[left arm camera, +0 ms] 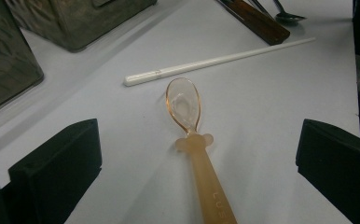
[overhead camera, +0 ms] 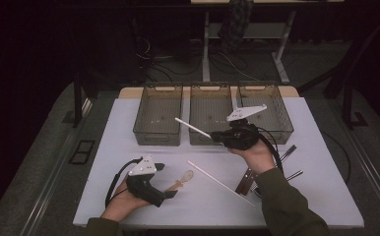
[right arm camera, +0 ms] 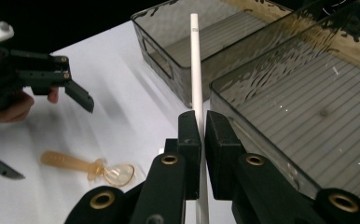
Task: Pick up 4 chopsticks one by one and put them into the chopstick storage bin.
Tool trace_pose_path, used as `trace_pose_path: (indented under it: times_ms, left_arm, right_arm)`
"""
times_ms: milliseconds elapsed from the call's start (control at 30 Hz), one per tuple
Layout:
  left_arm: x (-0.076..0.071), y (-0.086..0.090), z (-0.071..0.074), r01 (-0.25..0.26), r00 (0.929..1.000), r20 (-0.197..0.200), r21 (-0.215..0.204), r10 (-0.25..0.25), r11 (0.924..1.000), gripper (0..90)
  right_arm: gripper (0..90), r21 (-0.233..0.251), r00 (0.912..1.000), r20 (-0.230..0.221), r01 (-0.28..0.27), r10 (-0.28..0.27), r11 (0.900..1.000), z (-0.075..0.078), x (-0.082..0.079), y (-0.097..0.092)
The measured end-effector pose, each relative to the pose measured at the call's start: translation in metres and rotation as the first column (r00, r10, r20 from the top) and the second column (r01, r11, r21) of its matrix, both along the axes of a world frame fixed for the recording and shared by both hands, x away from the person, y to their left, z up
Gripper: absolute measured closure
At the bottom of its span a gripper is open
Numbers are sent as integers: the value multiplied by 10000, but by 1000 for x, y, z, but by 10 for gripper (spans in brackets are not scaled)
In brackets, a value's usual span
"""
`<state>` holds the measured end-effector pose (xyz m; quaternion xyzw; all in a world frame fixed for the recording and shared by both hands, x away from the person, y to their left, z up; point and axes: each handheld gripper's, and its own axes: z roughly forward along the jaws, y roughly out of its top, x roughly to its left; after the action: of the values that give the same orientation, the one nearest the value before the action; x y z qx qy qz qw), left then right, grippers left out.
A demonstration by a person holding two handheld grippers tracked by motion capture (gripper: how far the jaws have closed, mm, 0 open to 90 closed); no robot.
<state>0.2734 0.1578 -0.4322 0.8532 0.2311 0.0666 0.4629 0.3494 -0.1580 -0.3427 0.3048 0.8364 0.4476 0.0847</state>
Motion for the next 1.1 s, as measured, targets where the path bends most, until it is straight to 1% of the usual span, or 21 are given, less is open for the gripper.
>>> trace_pose_path:
  times_ms: [100, 300, 667, 800, 1100]
  left_arm:
    - [0, 0, 0, 8, 10000, 1, 4, -8, 10000, 0]
    - [0, 0, 0, 12, 10000, -5, -38, -12, 10000, 0]
    - [1, 1, 0, 2, 10000, -38, -107, -2, 9999, 0]
    - [1, 0, 1, 52, 10000, -36, -189, -53, 9998, 0]
    - [1, 0, 0, 77, 10000, -37, -168, -78, 9998, 0]
  right_arm:
    - [849, 16, 10000, 19, 39, -39, 10000, 3, 4, 5]
    - [849, -105, 9998, 38, 189, -189, 9998, 8, 14, 14]
    - [849, -186, 9988, 46, 496, -495, 9986, 17, 38, 33]
    - [848, -300, 9979, -13, 652, -652, 9974, 19, 47, 42]
    - [848, -523, 9964, -104, 835, -841, 9951, 19, 68, 68]
